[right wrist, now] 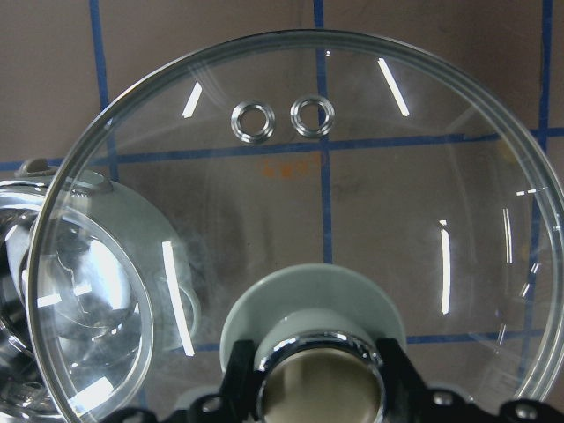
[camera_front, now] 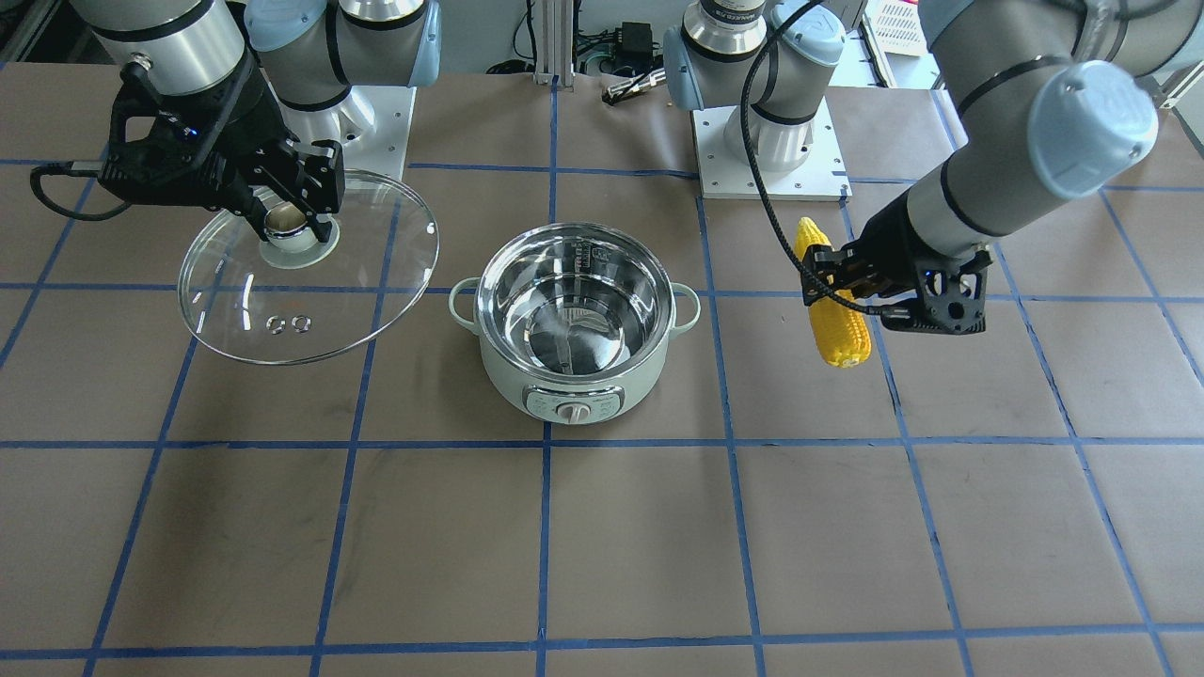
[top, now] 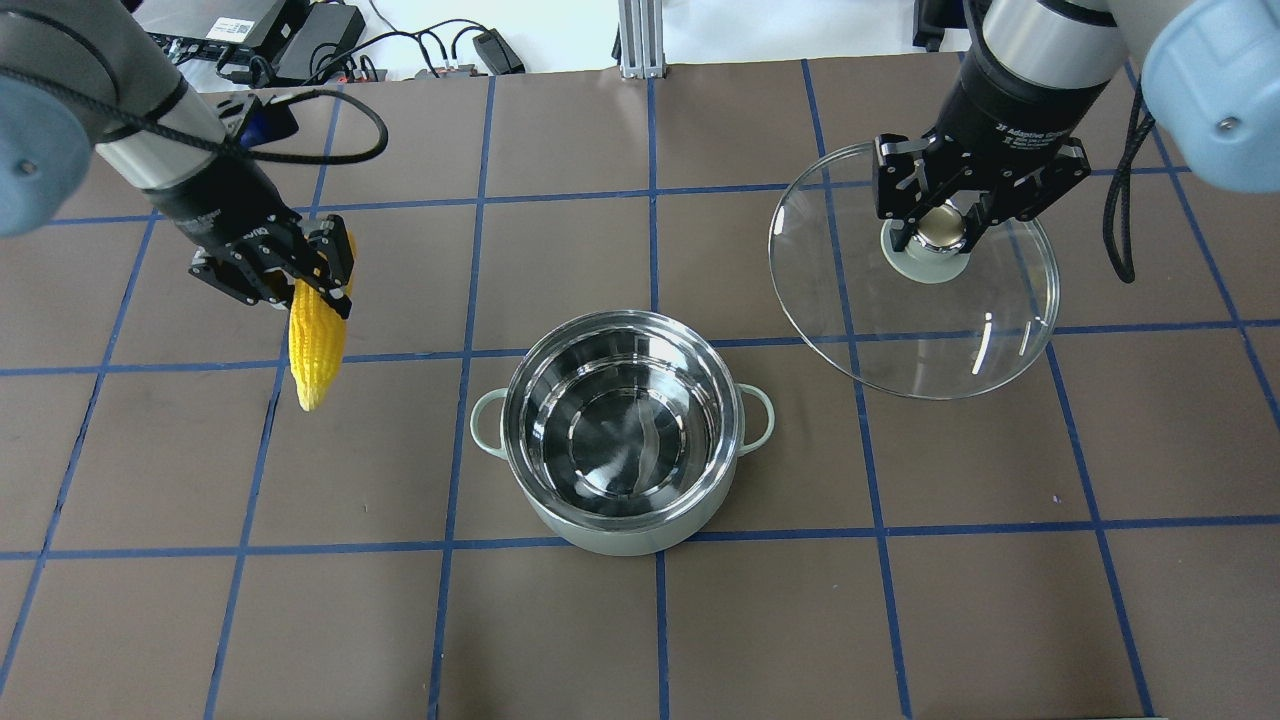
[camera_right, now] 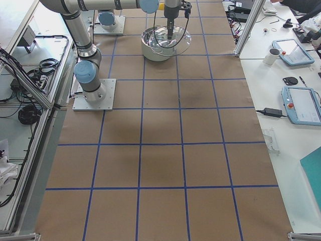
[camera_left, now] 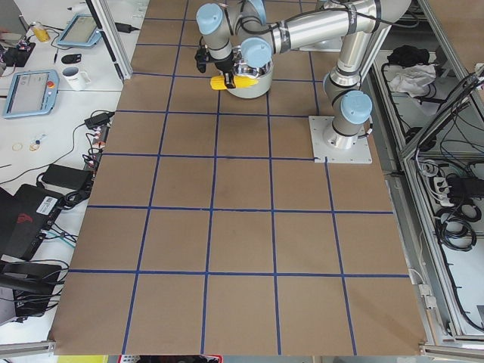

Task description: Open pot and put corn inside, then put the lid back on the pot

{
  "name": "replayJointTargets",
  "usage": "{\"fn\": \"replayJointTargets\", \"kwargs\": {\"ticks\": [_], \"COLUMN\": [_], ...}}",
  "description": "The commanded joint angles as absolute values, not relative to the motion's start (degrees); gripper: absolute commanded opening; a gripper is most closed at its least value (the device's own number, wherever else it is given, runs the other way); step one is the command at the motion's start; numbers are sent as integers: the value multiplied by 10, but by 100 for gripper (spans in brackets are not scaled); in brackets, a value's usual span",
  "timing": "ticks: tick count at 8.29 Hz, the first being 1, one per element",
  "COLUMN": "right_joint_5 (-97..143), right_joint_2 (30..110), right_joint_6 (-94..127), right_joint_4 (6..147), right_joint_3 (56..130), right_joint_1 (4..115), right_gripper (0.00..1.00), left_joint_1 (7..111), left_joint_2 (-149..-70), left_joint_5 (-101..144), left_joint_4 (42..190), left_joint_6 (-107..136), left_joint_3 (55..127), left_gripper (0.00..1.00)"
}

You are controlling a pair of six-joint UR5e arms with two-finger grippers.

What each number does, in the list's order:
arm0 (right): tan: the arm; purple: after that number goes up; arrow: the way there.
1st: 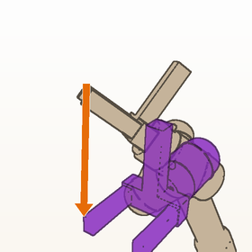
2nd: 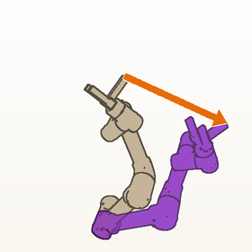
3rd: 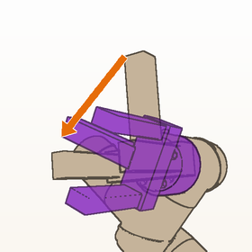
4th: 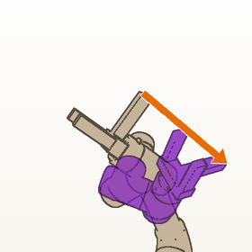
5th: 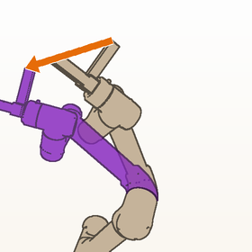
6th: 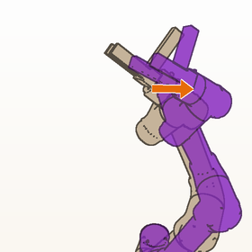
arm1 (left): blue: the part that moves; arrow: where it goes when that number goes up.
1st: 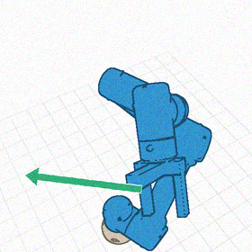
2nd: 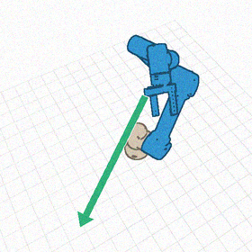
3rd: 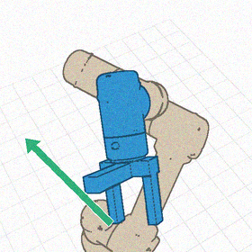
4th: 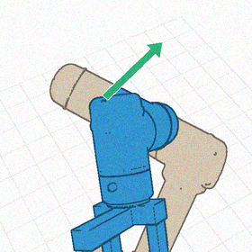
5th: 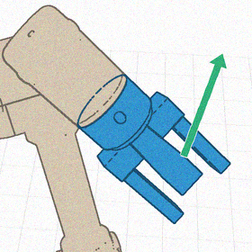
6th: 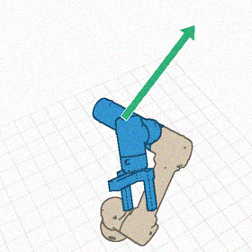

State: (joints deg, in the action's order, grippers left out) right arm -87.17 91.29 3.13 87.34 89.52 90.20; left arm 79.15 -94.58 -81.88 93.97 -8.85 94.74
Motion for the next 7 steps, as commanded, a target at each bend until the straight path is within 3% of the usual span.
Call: {"fn": "replayJointTargets", "kwargs": {"ticks": [1, 4, 7], "right_joint_5": [-904, -904, -931], "right_joint_2": [915, 915, 915], "right_joint_6": [12, 12, 14], "right_joint_4": [800, 799, 800], "right_joint_3": [896, 896, 896], "right_joint_1": [899, 899, 903], "right_gripper": [8, 8, 7], "left_joint_1": [880, 1012, 1025], "left_joint_2": [-919, -932, -946], "left_joint_5": [-813, -815, -808], "left_joint_4": [1001, 926, 841], "left_joint_6": [25, 109, 124], "left_joint_3": [860, 894, 1031], "left_gripper": [0, 0, 0]}}
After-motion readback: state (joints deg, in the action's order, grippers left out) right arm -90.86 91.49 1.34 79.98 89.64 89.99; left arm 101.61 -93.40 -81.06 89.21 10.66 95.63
